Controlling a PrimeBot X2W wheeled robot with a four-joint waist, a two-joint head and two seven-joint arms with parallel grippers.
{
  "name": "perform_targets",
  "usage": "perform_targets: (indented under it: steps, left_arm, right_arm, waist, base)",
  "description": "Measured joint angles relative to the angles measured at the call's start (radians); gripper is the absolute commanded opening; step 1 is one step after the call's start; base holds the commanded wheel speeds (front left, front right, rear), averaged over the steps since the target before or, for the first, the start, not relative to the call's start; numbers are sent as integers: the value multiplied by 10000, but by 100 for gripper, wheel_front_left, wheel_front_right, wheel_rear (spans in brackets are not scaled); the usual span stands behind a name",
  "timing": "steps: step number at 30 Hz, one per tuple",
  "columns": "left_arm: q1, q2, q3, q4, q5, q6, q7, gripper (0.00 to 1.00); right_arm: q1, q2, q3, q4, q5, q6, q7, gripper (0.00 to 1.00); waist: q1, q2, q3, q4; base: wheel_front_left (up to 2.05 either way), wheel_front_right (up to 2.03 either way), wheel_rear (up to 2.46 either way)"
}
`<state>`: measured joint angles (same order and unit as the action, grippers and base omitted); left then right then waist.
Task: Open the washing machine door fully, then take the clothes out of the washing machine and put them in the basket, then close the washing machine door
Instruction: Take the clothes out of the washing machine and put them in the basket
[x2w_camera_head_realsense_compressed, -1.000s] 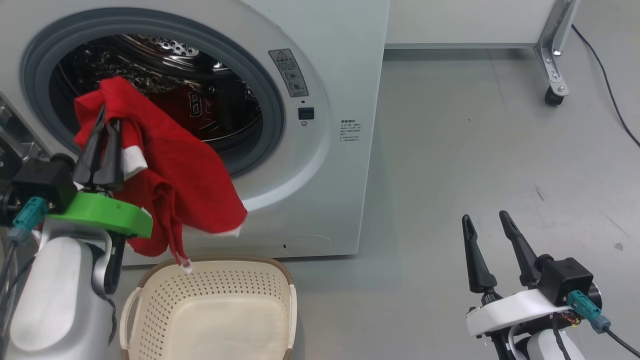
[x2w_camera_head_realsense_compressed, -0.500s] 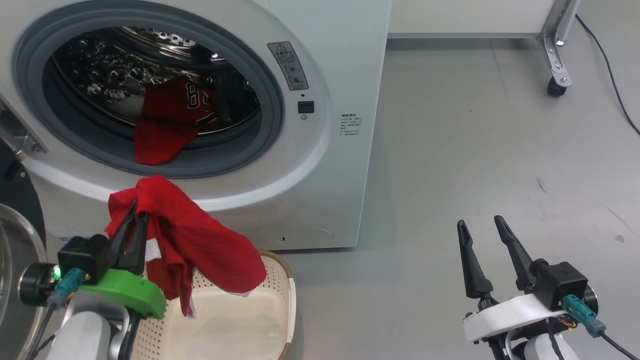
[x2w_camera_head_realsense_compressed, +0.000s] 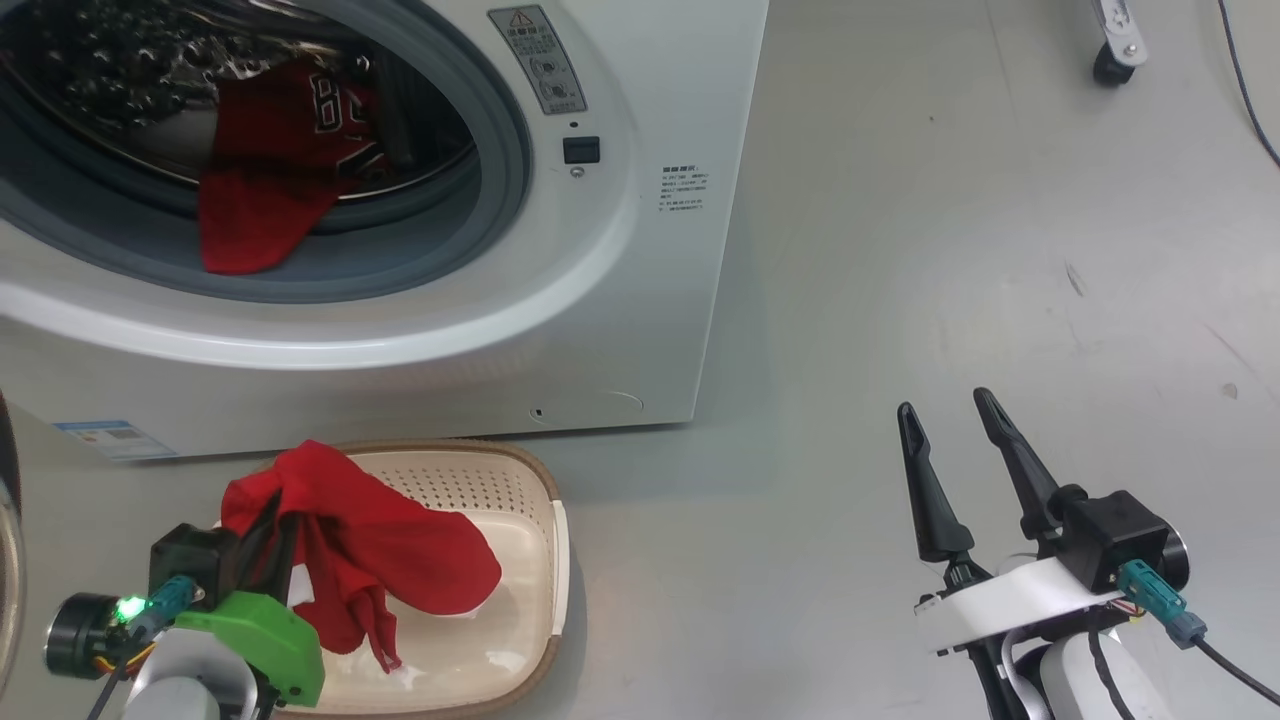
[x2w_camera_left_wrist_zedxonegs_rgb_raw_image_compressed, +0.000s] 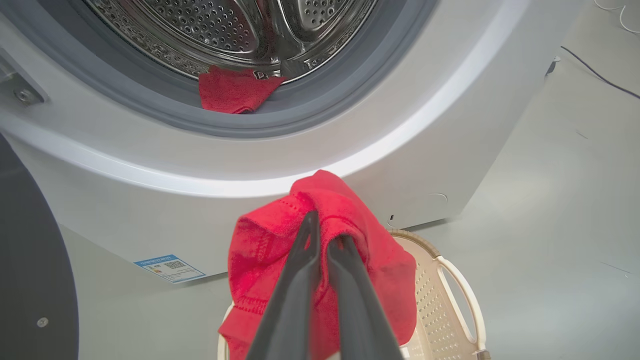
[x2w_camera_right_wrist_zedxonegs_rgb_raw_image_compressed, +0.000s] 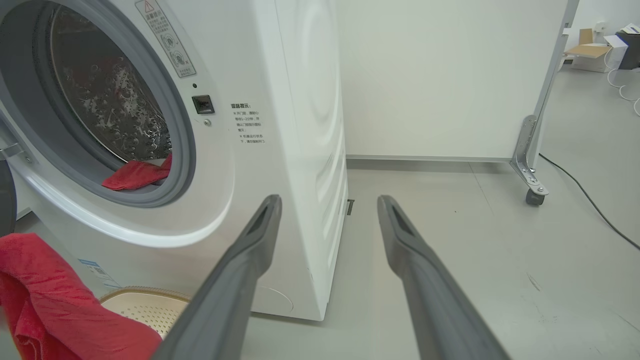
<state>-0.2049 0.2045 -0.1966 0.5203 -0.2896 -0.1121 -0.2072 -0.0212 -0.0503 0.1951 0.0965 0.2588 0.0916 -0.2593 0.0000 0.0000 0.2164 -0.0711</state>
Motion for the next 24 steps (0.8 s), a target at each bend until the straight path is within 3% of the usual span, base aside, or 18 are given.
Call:
perform_targets:
  steps: [24]
  left_arm:
    - [-1290,997,92,2541,385,12,1018,0]
  right_arm:
    - [-1012,36,453,-276,42,12,-2,100]
  waist:
    - [0,1,2312,-1706]
  base:
    - [0,0,0]
